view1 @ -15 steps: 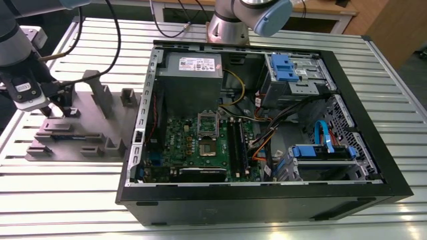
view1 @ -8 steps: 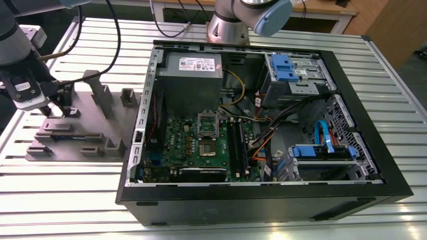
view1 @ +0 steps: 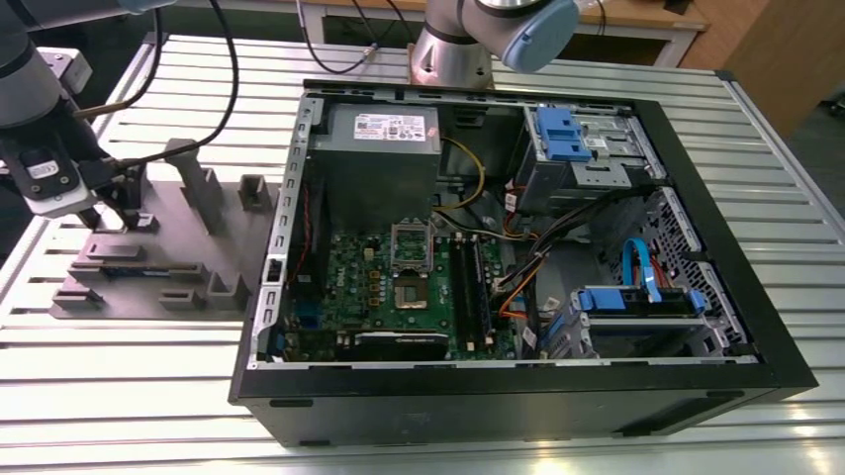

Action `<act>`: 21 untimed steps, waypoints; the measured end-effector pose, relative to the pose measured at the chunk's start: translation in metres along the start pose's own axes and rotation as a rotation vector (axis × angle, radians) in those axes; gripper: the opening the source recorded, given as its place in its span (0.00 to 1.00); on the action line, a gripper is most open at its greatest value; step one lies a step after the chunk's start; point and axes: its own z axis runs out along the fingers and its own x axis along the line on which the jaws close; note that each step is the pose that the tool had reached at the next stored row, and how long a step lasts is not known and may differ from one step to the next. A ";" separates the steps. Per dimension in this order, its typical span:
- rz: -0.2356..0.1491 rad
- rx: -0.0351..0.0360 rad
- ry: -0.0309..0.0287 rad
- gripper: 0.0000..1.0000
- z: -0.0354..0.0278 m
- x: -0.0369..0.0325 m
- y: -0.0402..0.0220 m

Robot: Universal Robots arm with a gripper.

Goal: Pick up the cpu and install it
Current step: 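Pick up the cpu and move it towards the insertion slot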

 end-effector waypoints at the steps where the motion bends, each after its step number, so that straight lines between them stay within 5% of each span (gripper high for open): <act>1: 0.000 0.0000 0.0000 0.47 -0.0015 0.0000 0.0001; 21: 0.000 0.0000 0.0000 0.47 -0.0076 0.0001 0.0003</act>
